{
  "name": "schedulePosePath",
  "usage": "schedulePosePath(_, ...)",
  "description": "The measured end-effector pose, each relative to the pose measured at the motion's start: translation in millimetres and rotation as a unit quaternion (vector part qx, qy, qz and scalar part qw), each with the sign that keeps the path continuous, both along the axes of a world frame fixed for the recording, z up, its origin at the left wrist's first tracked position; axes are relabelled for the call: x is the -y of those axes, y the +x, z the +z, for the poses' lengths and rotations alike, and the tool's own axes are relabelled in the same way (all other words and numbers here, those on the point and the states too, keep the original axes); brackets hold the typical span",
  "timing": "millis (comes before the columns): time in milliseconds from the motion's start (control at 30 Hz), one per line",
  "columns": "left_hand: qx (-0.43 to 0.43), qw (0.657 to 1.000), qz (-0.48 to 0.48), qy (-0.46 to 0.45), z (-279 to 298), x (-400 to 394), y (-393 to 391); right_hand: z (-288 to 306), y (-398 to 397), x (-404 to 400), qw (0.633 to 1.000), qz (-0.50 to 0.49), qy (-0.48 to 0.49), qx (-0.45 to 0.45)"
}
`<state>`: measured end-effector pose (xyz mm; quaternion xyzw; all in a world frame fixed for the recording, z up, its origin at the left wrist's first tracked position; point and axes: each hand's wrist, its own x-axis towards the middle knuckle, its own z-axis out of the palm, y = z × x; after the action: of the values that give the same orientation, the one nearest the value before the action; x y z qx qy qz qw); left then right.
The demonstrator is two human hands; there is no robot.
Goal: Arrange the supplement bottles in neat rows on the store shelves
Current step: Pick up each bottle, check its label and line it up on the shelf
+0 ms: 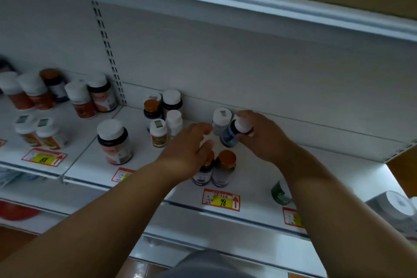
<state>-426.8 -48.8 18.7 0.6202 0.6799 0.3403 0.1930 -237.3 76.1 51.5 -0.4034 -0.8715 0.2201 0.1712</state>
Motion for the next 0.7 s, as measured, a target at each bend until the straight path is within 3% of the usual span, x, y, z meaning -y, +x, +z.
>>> schedulePosePath(100, 0.073, 0.997, 0.038, 0.01, 14.8, 1.8, -4.9, 28.6, -14.8, 8.5, 0.993, 0.045, -0.058, -0.094)
schedulePosePath(267, 0.15, 0.985, 0.064, 0.049, 32.5, 33.6, -23.8, 56.7, -64.7, 50.4, 0.951, 0.084, -0.196, -0.222)
schedulePosePath(400, 0.108, 0.97, 0.173, 0.132, 32.4, 86.1, -64.3, 57.3, -129.5, 96.8, 0.948, 0.112, -0.19, -0.23)
schedulePosePath(533, 0.121, 0.961, 0.22, 0.119, 30.9, 156.6, -136.6, 54.6, -221.7, 150.6, 0.949, 0.16, -0.174, -0.207)
schedulePosePath(700, 0.109, 0.953, 0.273, 0.078, 25.4, 255.7, -250.4, 40.5, -351.2, 234.1, 0.924, 0.239, -0.211, -0.212)
